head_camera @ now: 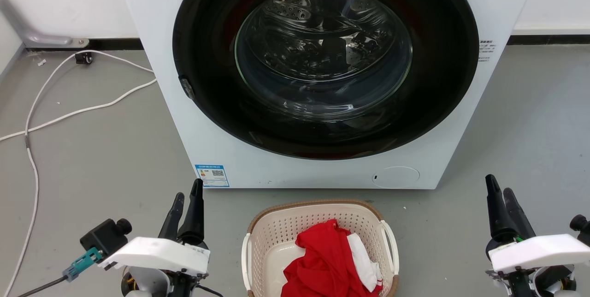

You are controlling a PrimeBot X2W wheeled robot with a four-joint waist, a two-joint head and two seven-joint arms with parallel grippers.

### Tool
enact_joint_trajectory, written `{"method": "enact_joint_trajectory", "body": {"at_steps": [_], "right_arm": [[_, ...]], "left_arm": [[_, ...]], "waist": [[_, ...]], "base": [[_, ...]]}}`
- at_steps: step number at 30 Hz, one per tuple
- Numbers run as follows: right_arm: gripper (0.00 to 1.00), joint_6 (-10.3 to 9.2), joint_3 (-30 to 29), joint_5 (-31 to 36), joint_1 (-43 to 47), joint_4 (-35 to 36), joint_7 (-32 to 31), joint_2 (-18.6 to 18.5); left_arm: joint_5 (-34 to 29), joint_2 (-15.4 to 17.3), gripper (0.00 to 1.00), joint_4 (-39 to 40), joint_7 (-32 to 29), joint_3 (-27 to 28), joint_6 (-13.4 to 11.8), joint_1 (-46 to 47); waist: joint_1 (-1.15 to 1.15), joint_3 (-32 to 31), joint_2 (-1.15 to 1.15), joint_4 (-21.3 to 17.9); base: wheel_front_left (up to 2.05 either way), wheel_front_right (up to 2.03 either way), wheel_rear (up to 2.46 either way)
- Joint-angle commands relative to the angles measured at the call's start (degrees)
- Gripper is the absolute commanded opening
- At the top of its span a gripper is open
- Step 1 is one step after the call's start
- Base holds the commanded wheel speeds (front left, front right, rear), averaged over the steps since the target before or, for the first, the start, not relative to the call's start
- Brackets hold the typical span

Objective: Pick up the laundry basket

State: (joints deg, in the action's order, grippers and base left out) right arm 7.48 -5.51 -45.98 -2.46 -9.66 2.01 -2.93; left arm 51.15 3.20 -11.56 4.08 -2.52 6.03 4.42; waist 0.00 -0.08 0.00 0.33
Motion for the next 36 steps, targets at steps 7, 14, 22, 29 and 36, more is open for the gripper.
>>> {"method": "enact_joint_trajectory", "body": {"at_steps": [7,14,22,29,36], "right_arm": [[1.00,0.01,0.2,7.4,-0.2,1.1,0.7,-0.1],[1.00,0.01,0.4,13.3,-0.2,0.9,1.0,-0.1],[1.00,0.01,0.7,19.3,-0.3,0.7,1.8,-0.1],[1.00,0.01,0.9,23.9,-0.1,0.6,2.4,0.0],[1.00,0.01,1.3,27.6,0.4,0.7,3.1,0.0]], "left_arm": [[-6.8,0.3,1.00,0.4,1.5,-1.3,-0.4,1.6],[-12.5,0.4,1.00,0.4,2.7,-2.5,-0.7,1.8],[-18.7,0.8,1.00,0.0,3.9,-4.0,-1.3,2.0],[-23.0,0.8,1.00,-0.8,4.9,-4.9,-1.8,2.1],[-27.0,0.9,1.00,-1.6,5.9,-5.6,-2.3,2.3]], "waist": [[0.00,0.0,0.00,0.0],[0.00,-0.1,0.00,0.1],[0.00,-0.1,0.00,0.0],[0.00,-0.1,0.00,0.0],[0.00,-0.2,0.00,0.0]], "base": [[0.00,0.00,0.00],[0.00,0.00,0.00],[0.00,0.00,0.00],[0.00,0.00,0.00],[0.00,0.00,0.00]]}}
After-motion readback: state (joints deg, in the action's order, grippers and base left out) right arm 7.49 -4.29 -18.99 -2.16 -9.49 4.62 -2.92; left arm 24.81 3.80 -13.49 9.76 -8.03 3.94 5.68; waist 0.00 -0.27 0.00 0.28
